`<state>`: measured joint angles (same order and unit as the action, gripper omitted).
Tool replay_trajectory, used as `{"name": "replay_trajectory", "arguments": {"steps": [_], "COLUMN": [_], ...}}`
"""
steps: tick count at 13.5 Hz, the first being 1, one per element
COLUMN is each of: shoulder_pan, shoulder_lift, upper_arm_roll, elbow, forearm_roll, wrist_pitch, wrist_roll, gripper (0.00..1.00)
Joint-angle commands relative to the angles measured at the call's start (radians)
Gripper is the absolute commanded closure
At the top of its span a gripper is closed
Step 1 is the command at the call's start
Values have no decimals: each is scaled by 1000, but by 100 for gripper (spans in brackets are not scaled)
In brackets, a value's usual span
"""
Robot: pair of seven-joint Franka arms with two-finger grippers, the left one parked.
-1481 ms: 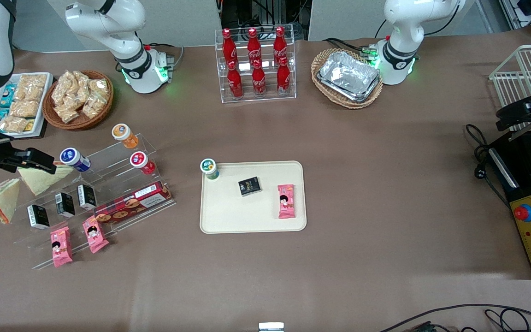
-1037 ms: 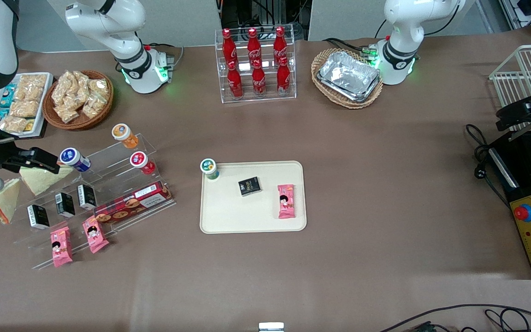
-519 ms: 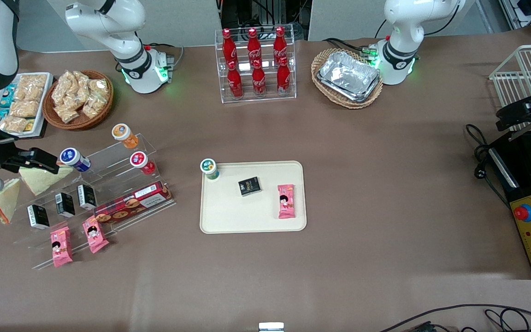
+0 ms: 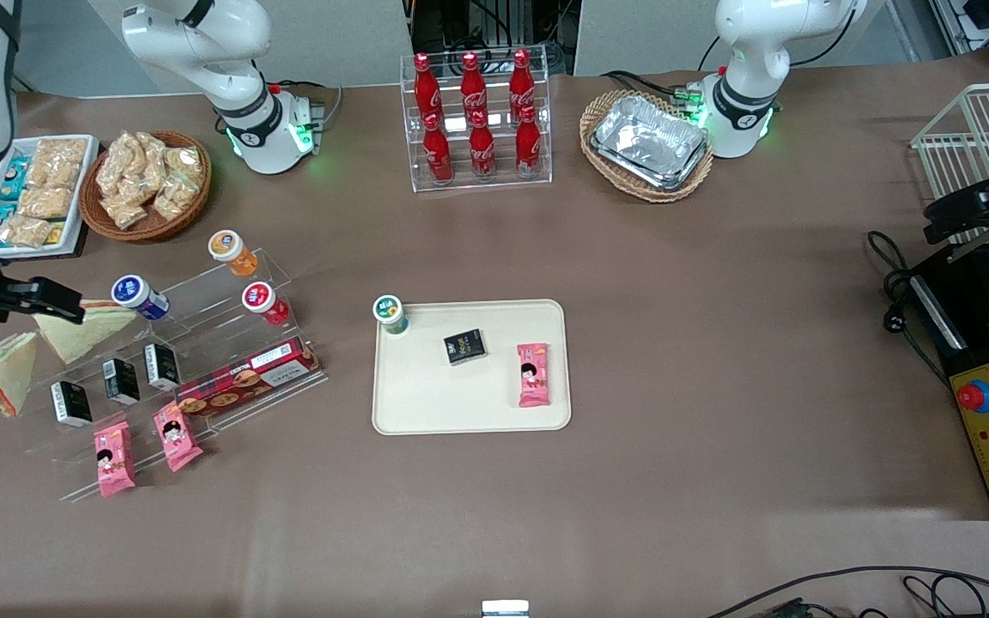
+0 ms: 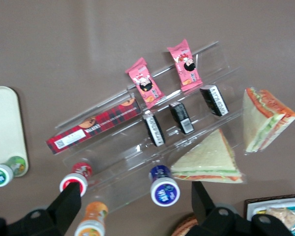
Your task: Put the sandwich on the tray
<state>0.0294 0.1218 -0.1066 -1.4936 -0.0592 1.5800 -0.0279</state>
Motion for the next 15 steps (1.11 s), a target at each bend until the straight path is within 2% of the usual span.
{"name": "replay_trajectory", "arguments": {"steps": [1, 4, 8, 10, 15], "shoulder_pan": [-58, -124, -281, -292, -347], "shoulder_lift": [10, 27, 102, 133, 223], "upper_arm_roll": [4, 4, 5, 4, 5], "elbow": [-5, -17, -16, -13, -13], "forearm_roll": [-21, -53, -54, -60, -79], "wrist_pitch": [1, 52, 190, 248, 351], "wrist_roll": [-84, -118, -436, -533, -639], "gripper": [0, 0, 0, 0, 0]}}
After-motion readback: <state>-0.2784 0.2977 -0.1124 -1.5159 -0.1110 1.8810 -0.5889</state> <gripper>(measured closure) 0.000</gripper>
